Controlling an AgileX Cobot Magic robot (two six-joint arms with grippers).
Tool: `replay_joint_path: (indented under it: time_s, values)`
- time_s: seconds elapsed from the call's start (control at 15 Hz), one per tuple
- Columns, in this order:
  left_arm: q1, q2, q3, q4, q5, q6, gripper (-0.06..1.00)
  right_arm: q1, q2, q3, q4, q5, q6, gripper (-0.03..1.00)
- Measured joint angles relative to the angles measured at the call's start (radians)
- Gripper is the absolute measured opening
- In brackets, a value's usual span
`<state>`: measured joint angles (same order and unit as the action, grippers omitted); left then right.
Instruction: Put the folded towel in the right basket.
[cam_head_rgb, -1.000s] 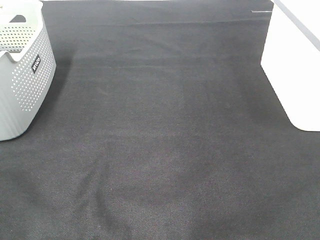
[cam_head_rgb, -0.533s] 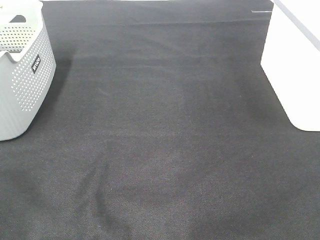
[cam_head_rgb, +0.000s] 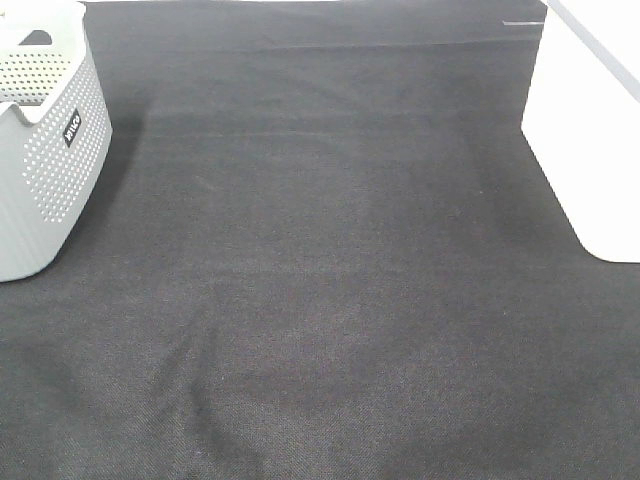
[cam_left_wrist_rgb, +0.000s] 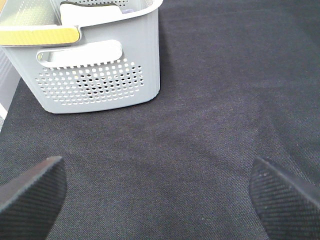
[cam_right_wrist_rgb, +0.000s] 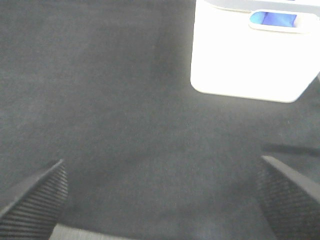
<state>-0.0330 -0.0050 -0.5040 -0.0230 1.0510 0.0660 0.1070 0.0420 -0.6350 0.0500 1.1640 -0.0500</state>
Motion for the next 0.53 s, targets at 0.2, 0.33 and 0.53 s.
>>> replay_joint_path:
  time_s: [0.2, 0.33, 0.53]
  values:
    - [0.000, 0.000, 0.000, 0.000, 0.000, 0.000, 0.92, 0.000, -0.045, 0.098, 0.000, -0.013, 0.000, 0.98]
    - [0.000, 0.000, 0.000, 0.000, 0.000, 0.000, 0.92, 0.000, -0.045, 0.170, 0.010, -0.030, 0.000, 0.98]
    - [0.000, 0.000, 0.000, 0.000, 0.000, 0.001, 0.92, 0.000, -0.045, 0.180, 0.017, -0.053, 0.000, 0.98]
